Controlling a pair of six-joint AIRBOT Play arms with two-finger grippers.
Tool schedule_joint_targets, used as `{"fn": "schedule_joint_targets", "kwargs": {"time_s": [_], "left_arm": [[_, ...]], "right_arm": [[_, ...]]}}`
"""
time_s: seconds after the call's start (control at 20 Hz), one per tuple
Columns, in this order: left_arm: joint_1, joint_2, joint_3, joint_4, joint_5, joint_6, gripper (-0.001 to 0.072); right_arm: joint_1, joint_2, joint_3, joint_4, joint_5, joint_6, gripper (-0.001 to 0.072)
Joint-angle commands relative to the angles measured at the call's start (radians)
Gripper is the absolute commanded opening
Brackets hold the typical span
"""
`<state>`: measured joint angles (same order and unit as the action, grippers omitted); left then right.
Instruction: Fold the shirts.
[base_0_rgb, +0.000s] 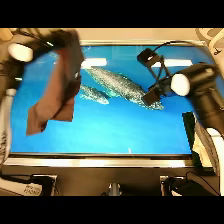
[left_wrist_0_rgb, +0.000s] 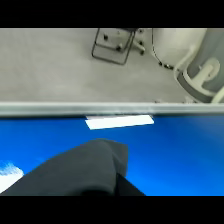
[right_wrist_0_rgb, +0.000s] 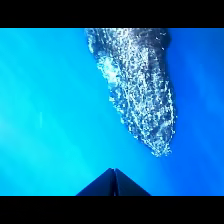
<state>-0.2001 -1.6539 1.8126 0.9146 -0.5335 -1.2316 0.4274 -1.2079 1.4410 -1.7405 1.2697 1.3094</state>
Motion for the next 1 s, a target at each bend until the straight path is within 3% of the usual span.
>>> {"fn": "schedule_joint_targets", "kwargs": {"time_s": [0.0, 0.2, 0.3, 0.35, 0.45, 0.55, 0.7, 0.75, 0.8, 0.85, 0.9, 0.95], "left_arm": [[-0.119, -0.157, 0.001, -0.034, -0.021, 0.002, 0.0031], [-0.254, -0.19, 0.001, -0.043, -0.056, 0.001, 0.0031], [-0.325, -0.189, 0.001, -0.072, -0.105, 0.001, 0.0031], [-0.362, -0.189, 0.001, -0.079, -0.146, 0.001, 0.0032], [-0.431, -0.192, 0.001, -0.077, -0.224, 0.001, 0.0031], [-0.51, -0.204, 0.0, -0.077, -0.272, -0.003, 0.0031], [-0.62, -0.232, 0.0, -0.077, -0.265, -0.029, 0.0035], [-0.649, -0.241, 0.001, -0.077, -0.261, -0.028, 0.0132], [-0.664, -0.244, 0.001, -0.077, -0.262, -0.028, 0.0359], [-0.661, -0.238, 0.002, -0.069, -0.266, -0.028, 0.0574], [-0.639, -0.221, 0.007, -0.04, -0.281, -0.034, 0.062], [-0.592, -0.192, 0.023, 0.027, -0.319, -0.055, 0.062]], "right_arm": [[-0.001, -0.068, -0.017, -0.203, -0.1, 0.061, 0.0033], [-0.001, -0.068, -0.017, -0.423, -0.099, 0.125, 0.0091], [-0.001, -0.068, -0.017, -0.524, -0.098, 0.163, 0.0218], [-0.008, -0.068, -0.017, -0.563, -0.095, 0.176, 0.0219], [-0.067, -0.057, -0.015, -0.564, -0.08, 0.23, 0.0333], [-0.166, -0.033, -0.015, -0.526, -0.064, 0.287, 0.0333], [-0.315, 0.009, -0.015, -0.375, -0.065, 0.233, 0.0333], [-0.351, 0.017, -0.015, -0.322, -0.055, 0.187, 0.0334], [-0.376, 0.02, -0.015, -0.283, -0.039, 0.157, 0.0344], [-0.396, 0.022, -0.015, -0.257, -0.016, 0.132, 0.0417], [-0.409, 0.021, -0.015, -0.242, 0.012, 0.111, 0.0528], [-0.415, 0.021, -0.015, -0.238, 0.036, 0.09, 0.058]]}}
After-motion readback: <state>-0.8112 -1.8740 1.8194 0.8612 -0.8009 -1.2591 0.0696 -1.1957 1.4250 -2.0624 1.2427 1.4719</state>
